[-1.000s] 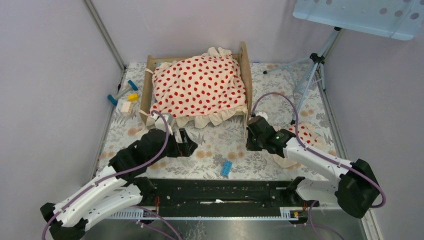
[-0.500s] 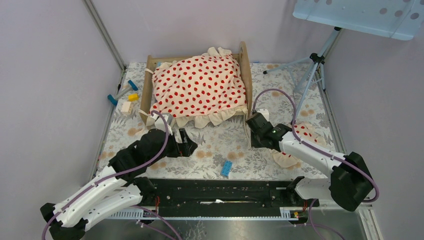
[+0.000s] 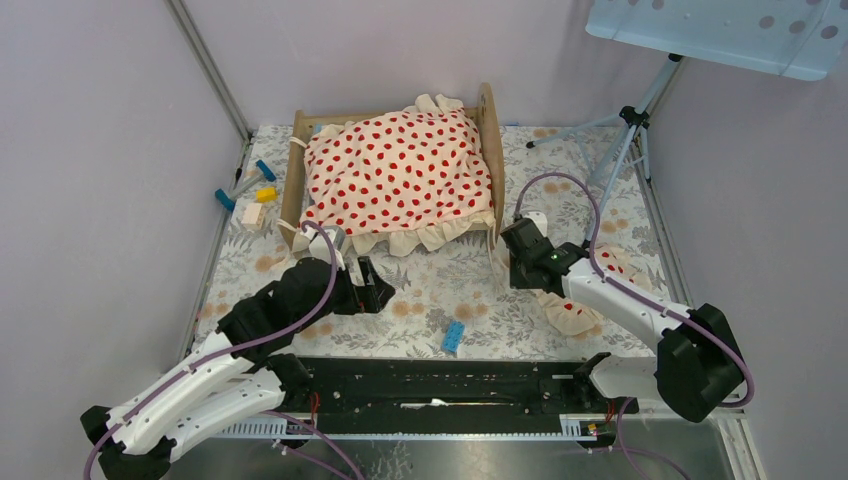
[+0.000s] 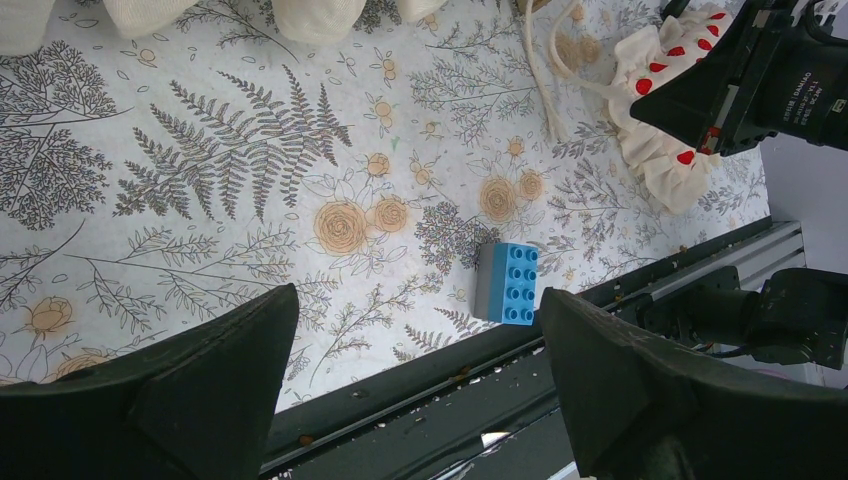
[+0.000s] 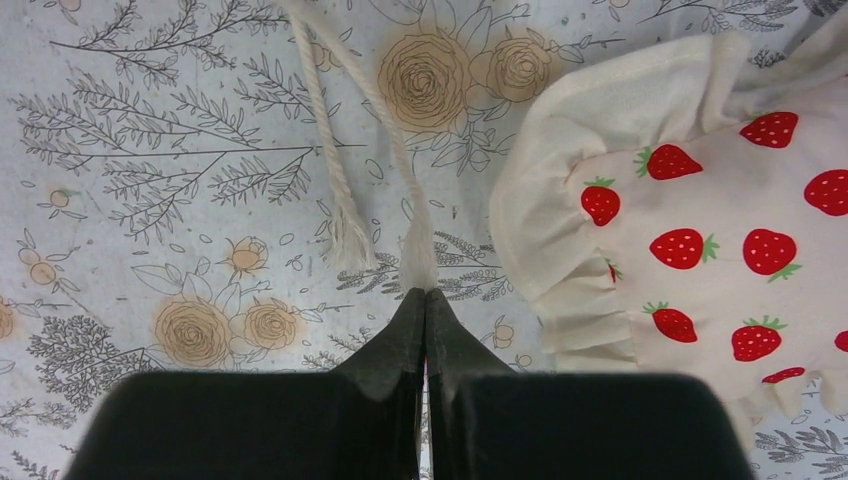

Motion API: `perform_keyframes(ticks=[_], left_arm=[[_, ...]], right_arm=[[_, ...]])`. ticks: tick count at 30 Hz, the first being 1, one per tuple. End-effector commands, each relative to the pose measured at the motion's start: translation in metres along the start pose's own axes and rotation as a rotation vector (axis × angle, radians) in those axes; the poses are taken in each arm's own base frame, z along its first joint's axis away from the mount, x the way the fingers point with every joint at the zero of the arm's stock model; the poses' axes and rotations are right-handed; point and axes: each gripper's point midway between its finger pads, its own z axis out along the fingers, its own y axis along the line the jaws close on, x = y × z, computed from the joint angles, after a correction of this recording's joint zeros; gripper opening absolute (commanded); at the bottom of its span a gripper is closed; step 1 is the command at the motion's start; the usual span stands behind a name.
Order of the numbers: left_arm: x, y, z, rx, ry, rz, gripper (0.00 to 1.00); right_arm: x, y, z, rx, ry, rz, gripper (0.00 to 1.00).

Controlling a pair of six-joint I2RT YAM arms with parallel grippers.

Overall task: Set up the pet bed
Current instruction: Tie the ropes to the bed frame.

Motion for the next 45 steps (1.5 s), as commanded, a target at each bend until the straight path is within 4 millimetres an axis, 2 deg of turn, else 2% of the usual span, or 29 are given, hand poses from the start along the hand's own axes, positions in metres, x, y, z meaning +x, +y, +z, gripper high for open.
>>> perform_keyframes(ticks=[1,4,10,15,28,30,34,37,41,45], left_arm=[[-0.010,-0.003,0.000,0.010,-0.044,-0.010,0.99],[-0.011,-0.004,0.001,0.010,-0.044,-0.009,0.99],[-0.011,-0.005,0.002,0.007,-0.042,-0.008,0.99],[-0.012,-0.006,0.001,0.010,-0.041,-0.008,0.99],[-0.011,-0.005,0.000,0.006,-0.038,-0.015,0.99],[-0.011,-0.004,0.000,0.006,-0.037,-0.016,0.99],[-0.010,-0.004,0.000,0.006,-0.035,-0.016,0.99],[-0.010,-0.003,-0.001,0.001,-0.033,-0.015,0.99],[-0.010,-0.001,-0.002,-0.004,-0.038,-0.015,0.99],[-0.010,0.000,-0.002,-0.007,-0.042,-0.007,0.99]], right_arm=[[-0.023,-0.009,-0.007,0.062,-0.061,0.026,0.01],[-0.023,-0.009,-0.005,0.070,-0.055,0.038,0.01],[-0.017,0.019,0.005,-0.055,0.001,0.054,0.00],[-0.012,0.034,0.016,-0.098,0.050,0.052,0.01],[-0.016,0.084,0.031,-0.295,0.104,0.081,0.03],[-0.014,0.091,0.035,-0.324,0.118,0.089,0.11],[-0.014,0.099,0.044,-0.356,0.112,0.095,0.14],[-0.020,0.104,0.042,-0.393,0.072,0.107,0.23],[-0.028,0.095,0.030,-0.383,-0.004,0.125,0.36],[-0.029,0.074,0.018,-0.327,-0.075,0.134,0.46]])
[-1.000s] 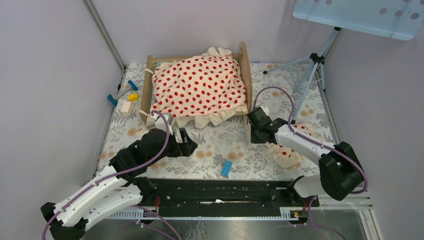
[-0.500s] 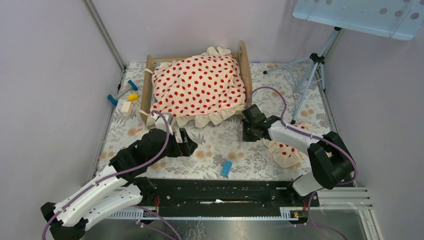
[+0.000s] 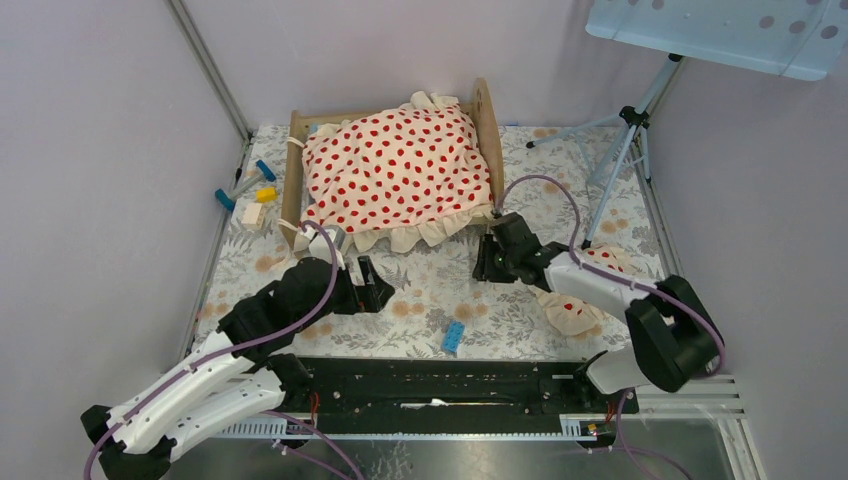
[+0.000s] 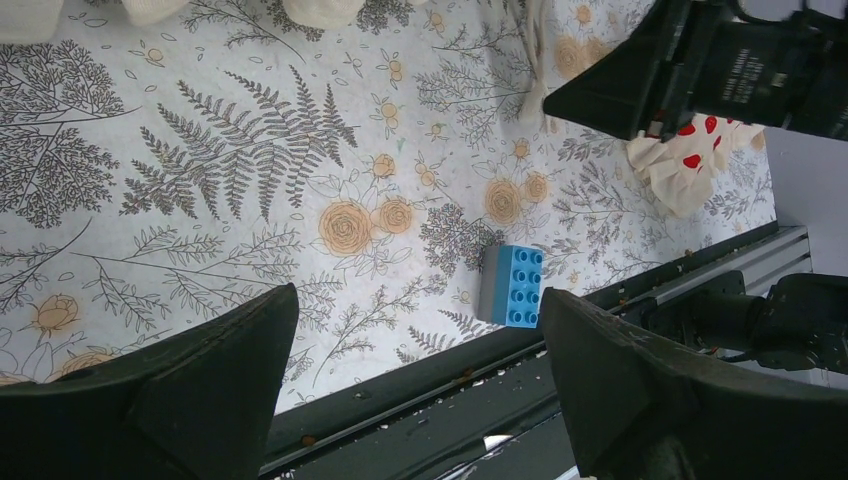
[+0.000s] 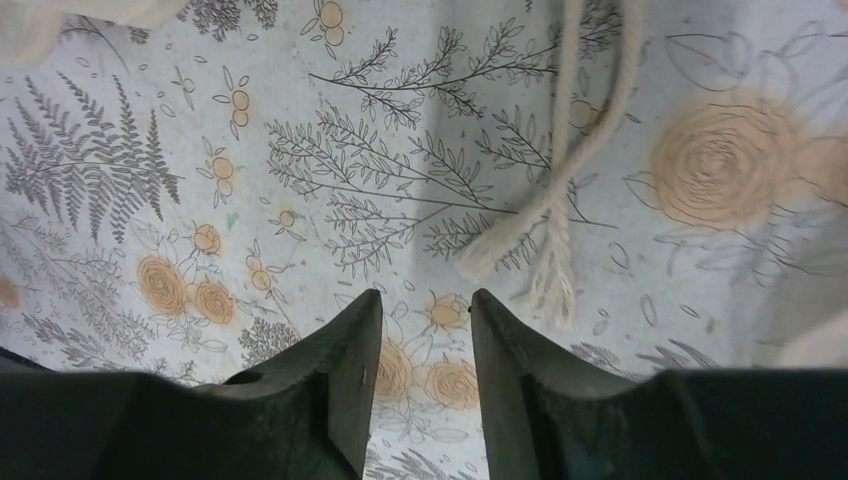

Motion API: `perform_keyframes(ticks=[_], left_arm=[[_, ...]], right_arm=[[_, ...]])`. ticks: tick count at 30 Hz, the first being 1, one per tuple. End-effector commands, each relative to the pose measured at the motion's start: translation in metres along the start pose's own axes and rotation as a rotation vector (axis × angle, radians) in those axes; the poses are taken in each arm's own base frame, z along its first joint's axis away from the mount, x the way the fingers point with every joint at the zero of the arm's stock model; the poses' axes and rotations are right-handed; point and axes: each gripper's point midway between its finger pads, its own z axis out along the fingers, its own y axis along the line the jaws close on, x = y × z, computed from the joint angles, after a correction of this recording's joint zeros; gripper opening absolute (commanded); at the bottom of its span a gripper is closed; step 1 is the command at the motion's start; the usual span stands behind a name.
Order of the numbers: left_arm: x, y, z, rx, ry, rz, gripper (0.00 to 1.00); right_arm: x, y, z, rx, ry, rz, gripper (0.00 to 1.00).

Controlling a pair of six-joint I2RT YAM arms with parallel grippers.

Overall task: Set up the pet bed
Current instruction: Tie the ropes to the bed frame.

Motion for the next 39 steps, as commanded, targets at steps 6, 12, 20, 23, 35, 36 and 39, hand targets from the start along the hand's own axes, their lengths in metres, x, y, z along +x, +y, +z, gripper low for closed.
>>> perform_keyframes(ticks=[6,12,20,23,35,36,39], left_arm=[[-0.020,-0.006,-0.003,0.014,-0.075,0.036,0.99],[-0.025,-0.045,0.021,0.121,-0.049,0.133,0.91],[0.021,-0.112,0.082,0.137,0.007,0.525,0.92],[0.021,-0.124,0.104,0.190,-0.043,0.666,0.93],[0.041,-0.168,0.139,0.666,-0.092,1.332,0.88],[0.047,-0.165,0.140,0.700,-0.079,1.388,0.88],[0.052,-0.158,0.148,0.741,-0.064,1.521,0.87]], right_arm=[[-0.016,-0.034,-0.047,0.123,-0.197,0.003,0.56],[-0.006,-0.056,-0.070,0.227,-0.189,0.035,0.53],[-0.032,-0.056,-0.152,0.224,-0.355,0.092,0.58],[-0.039,-0.054,-0.185,0.202,-0.418,0.100,0.59],[-0.035,-0.020,-0.267,-0.053,-0.505,-0.010,0.66],[-0.032,-0.020,-0.267,-0.058,-0.499,-0.018,0.66],[-0.030,-0.024,-0.270,-0.049,-0.508,-0.028,0.66]])
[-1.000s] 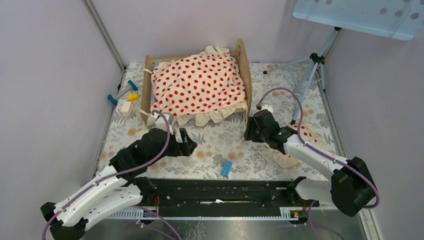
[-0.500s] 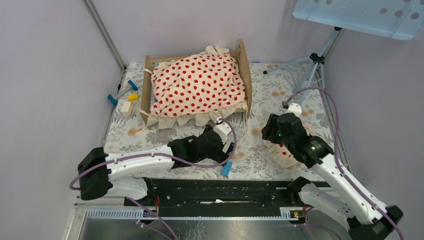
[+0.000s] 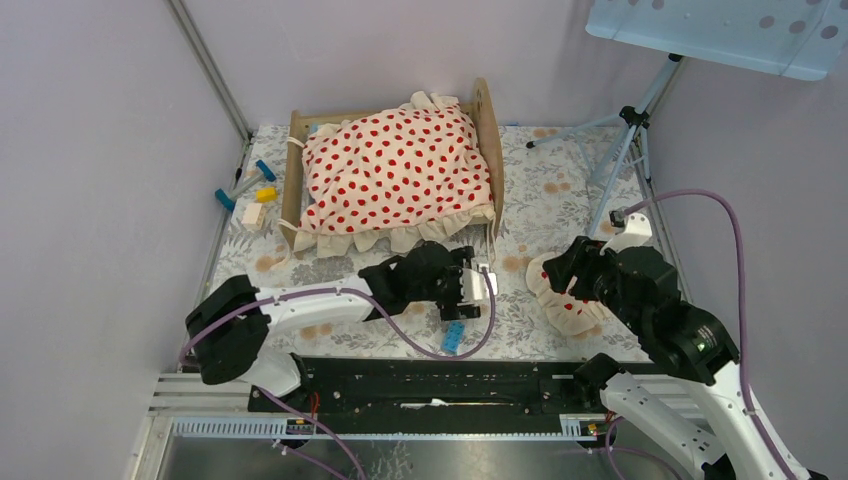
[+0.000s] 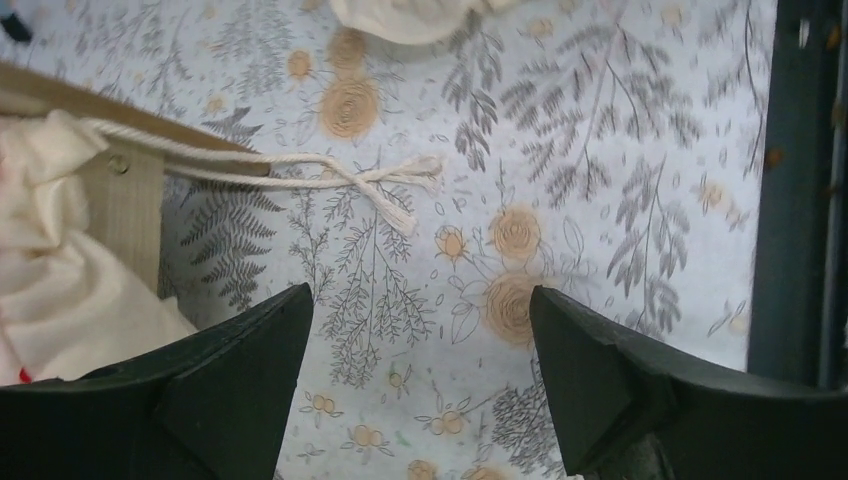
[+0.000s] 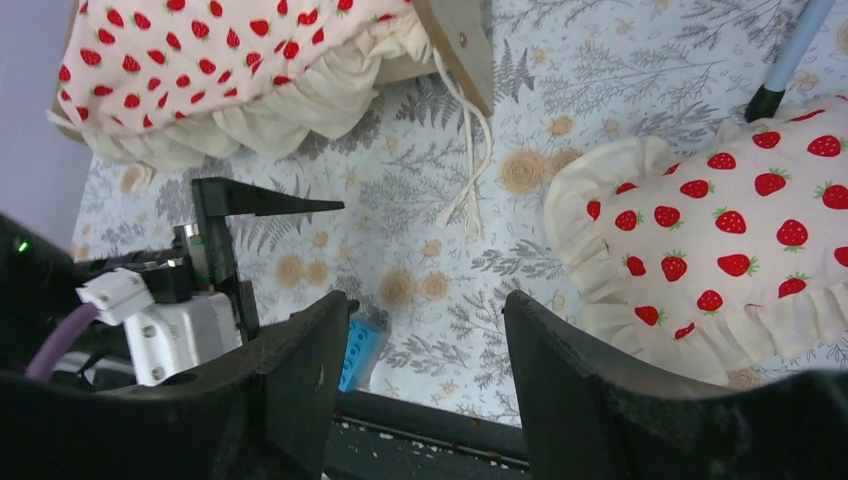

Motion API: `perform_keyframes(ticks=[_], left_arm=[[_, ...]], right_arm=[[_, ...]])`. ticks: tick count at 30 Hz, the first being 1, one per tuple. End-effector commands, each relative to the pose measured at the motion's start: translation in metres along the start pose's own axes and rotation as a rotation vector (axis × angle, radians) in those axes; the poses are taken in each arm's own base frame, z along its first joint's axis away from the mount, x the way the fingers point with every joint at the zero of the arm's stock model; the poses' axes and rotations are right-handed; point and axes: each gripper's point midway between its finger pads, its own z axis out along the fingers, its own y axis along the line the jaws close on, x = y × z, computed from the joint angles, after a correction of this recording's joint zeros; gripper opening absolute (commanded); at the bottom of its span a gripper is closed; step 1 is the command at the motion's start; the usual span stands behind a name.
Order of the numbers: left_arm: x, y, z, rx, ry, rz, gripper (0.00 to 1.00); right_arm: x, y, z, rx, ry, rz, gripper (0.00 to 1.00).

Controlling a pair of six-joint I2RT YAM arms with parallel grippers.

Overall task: Set up the pet bed
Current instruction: Tie the ropes to the bed frame.

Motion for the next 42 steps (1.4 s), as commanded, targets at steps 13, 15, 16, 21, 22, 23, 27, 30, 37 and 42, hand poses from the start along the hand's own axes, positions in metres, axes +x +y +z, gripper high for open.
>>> perform_keyframes(ticks=[13,15,16,21,22,23,27,30,37,42], left_arm=[[0.022,0.017,0.058,0.289,0.042,0.483,0.77],[0.028,0.018,0.063,0.305,0.042,0.493,0.72],[0.029,0.020,0.066,0.312,0.040,0.498,0.69],[0.028,0.023,0.074,0.352,0.017,0.535,0.66],[0.027,0.023,0.076,0.362,0.011,0.543,0.66],[0.027,0.024,0.077,0.368,0.010,0.555,0.66],[0.016,0.029,0.083,0.376,-0.024,0.574,0.63],[0.011,0.026,0.088,0.419,-0.045,0.578,0.60],[0.018,0.018,0.100,0.586,0.026,0.545,0.54],[0.025,0.015,0.108,0.614,0.042,0.528,0.50]], right_arm=[[0.003,-0.046,-0.010,0.213,-0.032,-0.026,0.66],[0.001,-0.045,-0.007,0.218,-0.030,-0.040,0.66],[0.000,-0.045,-0.004,0.221,-0.027,-0.047,0.67],[-0.009,-0.043,-0.001,0.226,-0.050,-0.057,0.68],[-0.010,-0.042,-0.001,0.224,-0.054,-0.056,0.68],[-0.010,-0.041,0.000,0.222,-0.055,-0.053,0.68],[-0.013,-0.041,0.001,0.229,-0.066,-0.041,0.68],[-0.014,-0.042,0.000,0.233,-0.078,-0.033,0.68],[-0.024,-0.041,-0.011,0.219,-0.132,0.006,0.66],[-0.038,-0.039,-0.032,0.152,-0.242,0.055,0.61]])
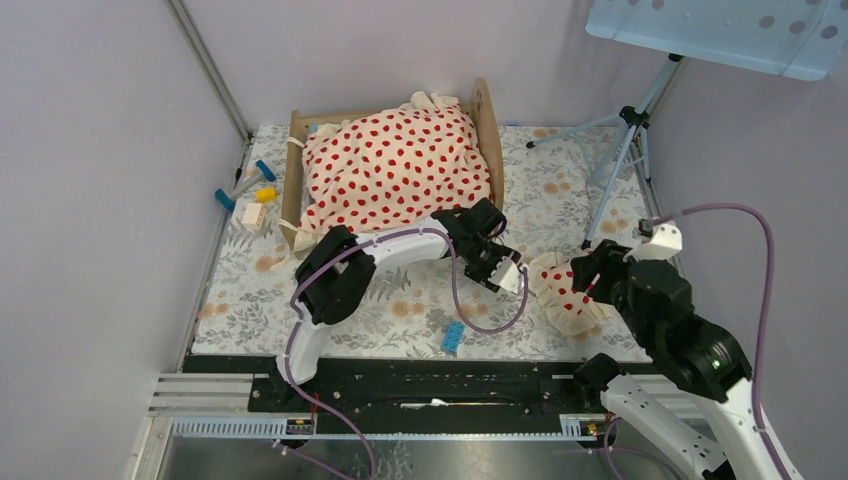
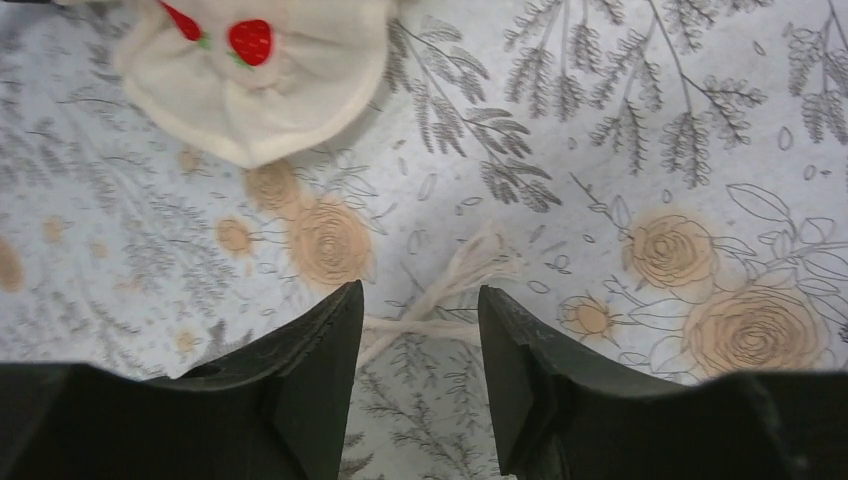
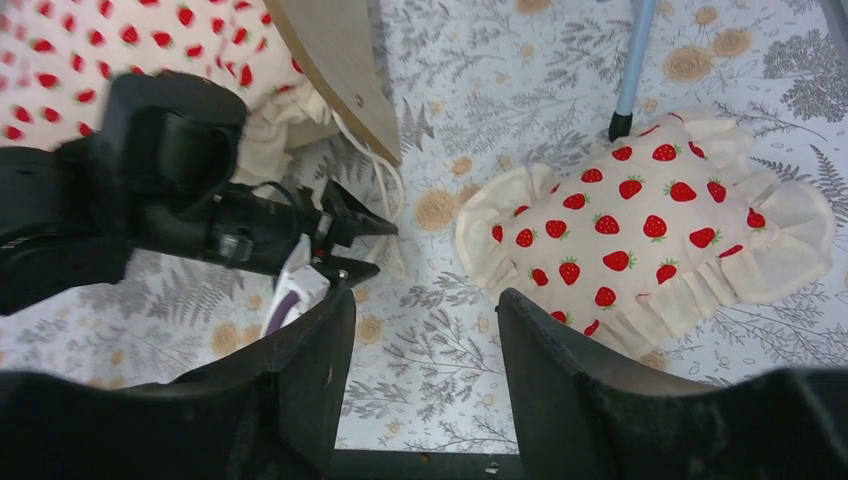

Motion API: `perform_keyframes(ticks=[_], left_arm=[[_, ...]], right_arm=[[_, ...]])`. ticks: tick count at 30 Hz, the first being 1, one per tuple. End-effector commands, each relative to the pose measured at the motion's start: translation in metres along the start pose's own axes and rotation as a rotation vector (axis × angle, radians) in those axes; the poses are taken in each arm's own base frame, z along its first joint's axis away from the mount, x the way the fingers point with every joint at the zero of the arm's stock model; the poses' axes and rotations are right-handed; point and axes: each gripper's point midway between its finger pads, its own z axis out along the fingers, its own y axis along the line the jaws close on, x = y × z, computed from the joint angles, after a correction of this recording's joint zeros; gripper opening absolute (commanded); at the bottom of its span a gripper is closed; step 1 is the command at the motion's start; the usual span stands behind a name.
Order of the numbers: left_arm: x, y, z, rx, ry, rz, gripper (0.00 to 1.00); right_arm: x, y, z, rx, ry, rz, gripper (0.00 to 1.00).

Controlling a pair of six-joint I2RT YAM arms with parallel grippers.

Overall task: Set up the pet bed
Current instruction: Tie the ropes to the bed frame.

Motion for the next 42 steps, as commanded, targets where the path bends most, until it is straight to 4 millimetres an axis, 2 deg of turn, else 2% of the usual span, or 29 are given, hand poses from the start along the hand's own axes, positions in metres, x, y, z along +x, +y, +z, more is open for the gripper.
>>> perform_keyframes(ticks=[1,6,15,28,42], left_arm=[[-0.004,-0.011,0.003,0.078,-0.035,-0.002,0.50],[0.006,-0.011,0.007,0.080,0.000,-0.007,0.48],[-0.002,0.003,0.010,0.059,-0.030,-0.014,0.48],[0.031,0.001,0.021,0.053,0.051,-0.030,0.47],[0.056,-0.007,0.019,0.109,0.158,-0.023,0.45]], right_arm=[[-0.033,0.000,-0.022,-0.054,-0.164,0.090,0.60],[-0.044,0.000,-0.038,-0.114,-0.227,0.095,0.59],[-0.040,-0.001,-0.037,-0.112,-0.214,0.093,0.59],[-0.038,-0.001,-0.035,-0.107,-0.202,0.064,0.60],[-0.036,0.001,-0.036,-0.118,-0.192,0.060,0.62]])
